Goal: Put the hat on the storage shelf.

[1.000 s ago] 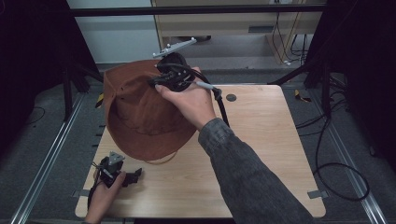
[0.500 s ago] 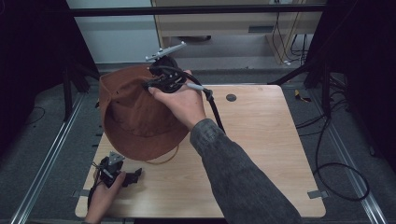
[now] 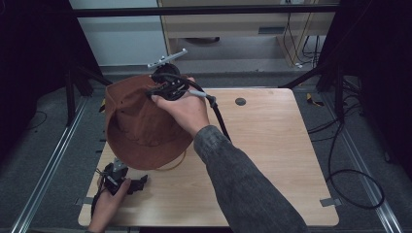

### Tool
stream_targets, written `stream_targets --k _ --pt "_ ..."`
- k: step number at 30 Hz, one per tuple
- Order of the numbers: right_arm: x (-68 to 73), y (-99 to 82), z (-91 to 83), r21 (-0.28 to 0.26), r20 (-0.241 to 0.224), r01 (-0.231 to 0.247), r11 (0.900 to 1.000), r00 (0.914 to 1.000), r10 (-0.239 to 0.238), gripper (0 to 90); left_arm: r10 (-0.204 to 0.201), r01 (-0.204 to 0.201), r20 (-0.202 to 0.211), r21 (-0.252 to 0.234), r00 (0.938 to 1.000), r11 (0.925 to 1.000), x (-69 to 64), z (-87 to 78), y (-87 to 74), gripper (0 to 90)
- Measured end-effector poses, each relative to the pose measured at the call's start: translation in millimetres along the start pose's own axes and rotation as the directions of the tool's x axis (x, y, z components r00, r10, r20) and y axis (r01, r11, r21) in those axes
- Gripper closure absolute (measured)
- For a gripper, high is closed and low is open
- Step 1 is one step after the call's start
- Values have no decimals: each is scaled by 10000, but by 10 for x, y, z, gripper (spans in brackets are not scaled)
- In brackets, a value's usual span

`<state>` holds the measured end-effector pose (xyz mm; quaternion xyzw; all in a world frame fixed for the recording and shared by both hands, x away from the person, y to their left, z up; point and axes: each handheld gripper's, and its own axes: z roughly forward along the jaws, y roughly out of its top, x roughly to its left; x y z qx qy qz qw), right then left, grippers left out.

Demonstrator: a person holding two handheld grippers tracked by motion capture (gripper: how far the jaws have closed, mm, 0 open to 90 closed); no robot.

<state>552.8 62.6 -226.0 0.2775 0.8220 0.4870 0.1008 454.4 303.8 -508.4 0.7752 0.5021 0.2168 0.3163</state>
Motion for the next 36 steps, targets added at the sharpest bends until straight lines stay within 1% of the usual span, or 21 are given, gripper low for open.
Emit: stream_targets --k 13,17,24,30,33,35,36 --pt "-20 -41 64 143 -44 -123 9998 9999 124 861 -25 25 6 -18 10000 10000 -2 2 0 0" --pt "-2 -45 80 187 -91 -54 9998 9999 56 844 -24 24 5 -14 10000 10000 -2 1 0 0" --pt "-9 -52 59 105 -17 -88 9999 10000 88 761 -18 18 7 -10 10000 10000 -2 1 0 0" --pt "0 -76 35 179 24 -74 9998 10000 74 673 -24 24 9 -10 10000 10000 -2 1 0 0" --pt "4 -87 9 125 15 -62 9999 10000 61 650 -19 19 4 -13 10000 10000 -2 1 0 0" --pt "14 -95 -27 137 127 -65 9999 9999 63 597 -18 18 4 -13 10000 10000 -2 1 0 0" --pt "16 -96 -36 144 136 -81 9999 9999 79 590 -12 12 6 -8 10000 10000 -1 1 0 0"
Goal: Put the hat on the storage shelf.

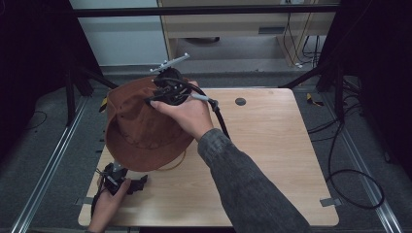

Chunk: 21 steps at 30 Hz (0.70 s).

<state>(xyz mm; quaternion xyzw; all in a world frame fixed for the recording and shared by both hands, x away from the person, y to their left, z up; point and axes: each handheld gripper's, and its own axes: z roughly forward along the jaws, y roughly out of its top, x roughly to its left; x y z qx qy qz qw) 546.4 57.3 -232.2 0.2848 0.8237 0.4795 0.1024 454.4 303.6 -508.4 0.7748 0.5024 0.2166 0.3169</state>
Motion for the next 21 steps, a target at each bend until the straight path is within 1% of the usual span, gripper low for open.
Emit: stream_targets --k 8,10,11,15,21 --pt "-2 -39 -123 -23 148 -16 10000 9999 16 503 -7 7 2 1 10000 10000 0 0 0 0" --pt "-1 -46 -148 -43 167 -27 10000 9999 28 502 -6 6 -1 -2 10000 10000 0 0 0 0" --pt "7 -61 -198 -155 188 -39 9999 9998 42 500 -6 6 -3 -3 10000 10000 0 0 0 0" --pt "15 -86 -284 -236 216 -26 9997 9998 31 489 -1 1 3 5 10000 10000 0 0 0 0" --pt "-9 -140 -409 -208 316 21 9998 9995 -14 482 -3 3 -1 1 10000 10000 0 0 0 0"
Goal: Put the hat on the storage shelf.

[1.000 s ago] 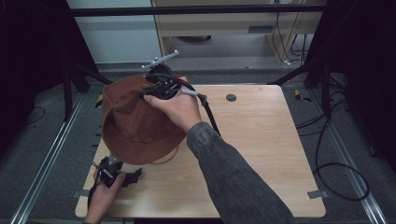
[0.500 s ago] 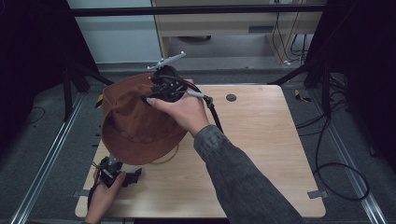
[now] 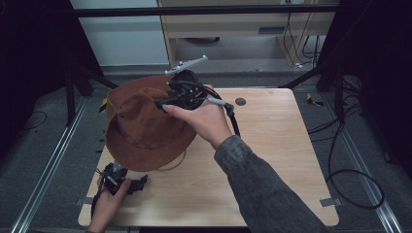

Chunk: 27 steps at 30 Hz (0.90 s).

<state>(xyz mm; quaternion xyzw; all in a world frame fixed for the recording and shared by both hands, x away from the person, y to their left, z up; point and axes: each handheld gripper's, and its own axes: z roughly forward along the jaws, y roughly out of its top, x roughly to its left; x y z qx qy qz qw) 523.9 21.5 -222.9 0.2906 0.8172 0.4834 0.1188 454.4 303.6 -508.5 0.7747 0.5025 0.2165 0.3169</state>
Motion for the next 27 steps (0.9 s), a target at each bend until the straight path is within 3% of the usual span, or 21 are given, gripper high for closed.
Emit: stream_targets --k 13,27 --pt "-175 -186 -383 -316 454 -201 9993 9987 215 479 128 -129 34 94 9999 9999 9 -4 3 0" --pt "-488 -577 -892 -622 1168 -750 9952 9898 819 464 40 -40 1 -18 10000 10000 2 3 0 0"
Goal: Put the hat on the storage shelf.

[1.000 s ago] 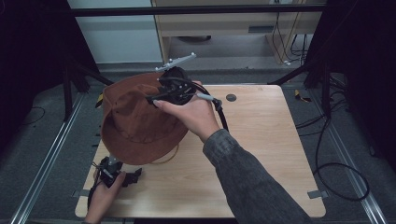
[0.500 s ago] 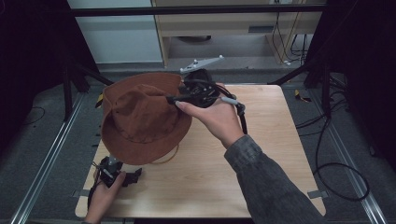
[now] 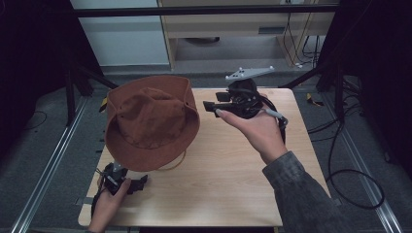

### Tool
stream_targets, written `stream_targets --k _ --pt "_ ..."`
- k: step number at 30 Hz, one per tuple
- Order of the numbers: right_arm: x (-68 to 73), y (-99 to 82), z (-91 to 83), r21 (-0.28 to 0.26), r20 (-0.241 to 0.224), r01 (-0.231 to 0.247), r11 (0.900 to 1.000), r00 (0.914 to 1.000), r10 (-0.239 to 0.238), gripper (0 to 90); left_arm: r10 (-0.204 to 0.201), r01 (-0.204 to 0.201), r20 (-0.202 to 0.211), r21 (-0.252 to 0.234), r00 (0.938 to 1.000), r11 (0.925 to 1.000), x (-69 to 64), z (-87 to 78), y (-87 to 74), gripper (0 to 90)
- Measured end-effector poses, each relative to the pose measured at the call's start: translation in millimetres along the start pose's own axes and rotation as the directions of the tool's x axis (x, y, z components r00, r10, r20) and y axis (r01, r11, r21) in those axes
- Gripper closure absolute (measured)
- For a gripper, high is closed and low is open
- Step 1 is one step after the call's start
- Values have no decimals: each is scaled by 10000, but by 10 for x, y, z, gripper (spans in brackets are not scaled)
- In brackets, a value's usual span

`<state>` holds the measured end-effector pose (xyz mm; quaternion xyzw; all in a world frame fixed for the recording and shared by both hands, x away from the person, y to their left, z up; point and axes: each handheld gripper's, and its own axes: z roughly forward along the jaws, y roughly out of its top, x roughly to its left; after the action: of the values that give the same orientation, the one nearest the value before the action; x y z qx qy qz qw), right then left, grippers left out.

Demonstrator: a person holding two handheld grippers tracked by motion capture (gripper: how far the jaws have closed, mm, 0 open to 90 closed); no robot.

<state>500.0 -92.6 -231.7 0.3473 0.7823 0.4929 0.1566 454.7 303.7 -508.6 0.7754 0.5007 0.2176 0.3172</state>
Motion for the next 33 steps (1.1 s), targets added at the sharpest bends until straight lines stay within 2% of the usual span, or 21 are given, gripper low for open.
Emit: stream_targets --k 3,5,7,12,20,25,33 --pt "-55 -64 -28 23 148 -62 10000 9999 62 392 -45 45 -15 -34 10000 10000 -3 2 -1 0" --pt "-95 -113 -29 102 387 -161 9998 9991 157 276 -14 14 -7 -2 10000 10000 -2 0 -1 0" --pt "-128 -154 -25 220 549 -241 9995 9982 229 199 -8 8 -17 -4 10000 10000 -2 0 -1 0" --pt "-215 -283 -35 370 710 -170 9992 9974 143 94 -65 65 -15 -24 10000 10000 -6 2 -2 0" --pt "-371 -550 -122 568 943 165 9982 9953 -218 71 -39 39 4 10 10000 10000 -4 -1 -2 0" --pt "-515 -761 -173 622 1201 -95 9980 9928 20 80 -37 37 6 12 10000 10000 -4 -1 -1 0" --pt "-682 -1170 -173 1157 1699 -367 9926 9853 166 145 -37 37 4 10 10000 10000 -4 -1 -1 0"
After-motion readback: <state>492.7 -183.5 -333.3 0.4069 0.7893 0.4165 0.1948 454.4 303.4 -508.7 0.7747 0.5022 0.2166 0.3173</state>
